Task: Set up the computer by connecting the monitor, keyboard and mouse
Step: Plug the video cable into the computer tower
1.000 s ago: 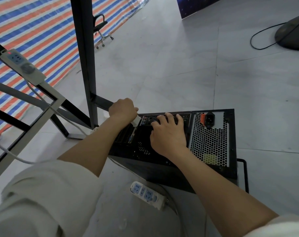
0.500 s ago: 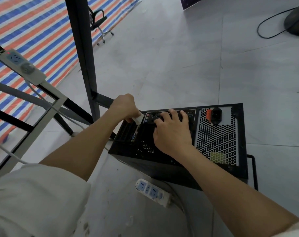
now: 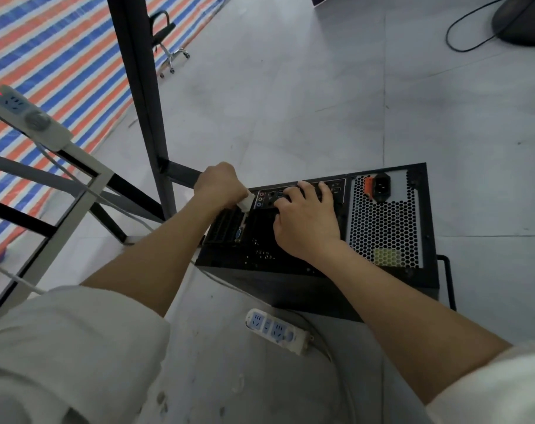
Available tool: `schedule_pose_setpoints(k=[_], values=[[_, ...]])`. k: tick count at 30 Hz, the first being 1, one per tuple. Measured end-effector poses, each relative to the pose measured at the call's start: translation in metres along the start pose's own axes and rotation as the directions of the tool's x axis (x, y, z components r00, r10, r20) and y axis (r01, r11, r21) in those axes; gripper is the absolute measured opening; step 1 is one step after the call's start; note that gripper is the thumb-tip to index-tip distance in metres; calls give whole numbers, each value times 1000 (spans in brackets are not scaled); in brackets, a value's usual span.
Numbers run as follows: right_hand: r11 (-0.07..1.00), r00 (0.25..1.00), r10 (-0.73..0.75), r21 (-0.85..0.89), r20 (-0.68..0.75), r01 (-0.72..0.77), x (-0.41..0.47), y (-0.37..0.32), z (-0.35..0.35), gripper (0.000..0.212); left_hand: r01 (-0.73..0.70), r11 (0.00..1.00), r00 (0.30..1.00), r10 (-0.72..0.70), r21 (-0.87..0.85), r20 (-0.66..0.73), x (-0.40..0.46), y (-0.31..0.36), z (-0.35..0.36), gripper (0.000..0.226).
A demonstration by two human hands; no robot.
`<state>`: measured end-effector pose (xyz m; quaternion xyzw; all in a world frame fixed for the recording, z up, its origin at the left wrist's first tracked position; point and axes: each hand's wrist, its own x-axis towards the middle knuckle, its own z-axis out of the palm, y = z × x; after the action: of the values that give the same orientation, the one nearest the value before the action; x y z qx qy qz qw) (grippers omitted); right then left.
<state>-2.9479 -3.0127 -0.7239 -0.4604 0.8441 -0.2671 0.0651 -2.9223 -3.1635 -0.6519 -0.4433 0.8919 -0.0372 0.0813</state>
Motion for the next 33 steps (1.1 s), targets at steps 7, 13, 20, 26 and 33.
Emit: schedule_pose_setpoints(k=[7, 13, 20, 26, 33], values=[[999, 999, -5, 36, -33, 6, 0, 3, 0, 42, -78, 992, 996, 73, -100, -48, 7, -1, -5, 31], [999, 999, 17, 37, -36, -15, 2, 0, 1, 41, -84, 986, 996, 85, 142, 2, 9, 0, -13, 18], [999, 999, 17, 43, -39, -15, 1, 0, 1, 41, -103, 923, 995, 91, 371, 48, 7, 10, -9, 11], [998, 999, 14, 55, -44, -11, 0, 1, 0, 41, -59, 951, 996, 77, 303, -49, 3, 4, -4, 31], [999, 999, 20, 44, -48, -18, 0, 1, 1, 41, -48, 980, 991, 72, 193, -116, 2, 3, 0, 27]])
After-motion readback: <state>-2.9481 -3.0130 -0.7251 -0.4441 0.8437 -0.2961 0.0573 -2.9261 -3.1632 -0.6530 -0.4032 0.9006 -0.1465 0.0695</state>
